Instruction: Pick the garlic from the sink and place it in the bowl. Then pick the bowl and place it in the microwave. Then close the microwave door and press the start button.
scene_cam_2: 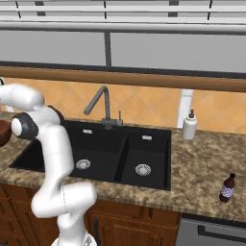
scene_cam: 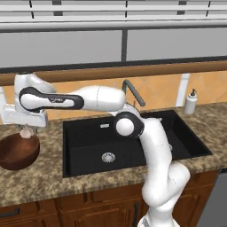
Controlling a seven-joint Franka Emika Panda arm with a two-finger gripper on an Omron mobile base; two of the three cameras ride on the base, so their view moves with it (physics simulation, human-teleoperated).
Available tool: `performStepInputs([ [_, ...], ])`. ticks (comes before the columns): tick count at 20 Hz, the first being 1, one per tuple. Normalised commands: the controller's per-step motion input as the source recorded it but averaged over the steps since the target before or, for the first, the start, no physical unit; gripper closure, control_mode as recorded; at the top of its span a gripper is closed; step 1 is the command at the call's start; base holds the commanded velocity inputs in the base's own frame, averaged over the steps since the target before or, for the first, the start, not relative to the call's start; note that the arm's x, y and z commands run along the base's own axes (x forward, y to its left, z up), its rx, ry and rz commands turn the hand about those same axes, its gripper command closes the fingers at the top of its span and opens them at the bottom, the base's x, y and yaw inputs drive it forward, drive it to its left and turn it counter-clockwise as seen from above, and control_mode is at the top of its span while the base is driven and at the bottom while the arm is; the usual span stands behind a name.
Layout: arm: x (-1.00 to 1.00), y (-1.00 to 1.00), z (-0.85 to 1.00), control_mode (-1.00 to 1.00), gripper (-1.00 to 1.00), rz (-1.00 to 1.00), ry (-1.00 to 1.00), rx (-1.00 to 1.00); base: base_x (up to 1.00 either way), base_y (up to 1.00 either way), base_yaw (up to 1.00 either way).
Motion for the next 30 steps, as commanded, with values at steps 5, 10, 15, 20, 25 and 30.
performStepInputs([
  [5, 0.18, 0.00, -0.44, -1.00, 1.00, 0.08, -0.02, -0.03, 0.00, 0.00, 0.00],
  [10, -0.49, -0.57, -0.54, -1.00, 1.00, 0.22, -0.27, 0.23, 0.00, 0.00, 0.00],
  [15, -0.49, -1.00, -0.47, -1.00, 1.00, 0.26, -0.25, 0.69, 0.00, 0.00, 0.00],
  [20, -0.14, -0.84, -0.77, -1.00, 1.00, 0.26, -0.40, 0.73, 0.00, 0.00, 0.00],
  [25, -0.19, -0.30, -0.59, -1.00, 1.00, 0.18, -0.39, 0.32, 0.00, 0.00, 0.00],
  [30, 0.17, 0.07, -0.07, -1.00, 1.00, 0.06, -0.04, 0.25, 0.00, 0.00, 0.00],
])
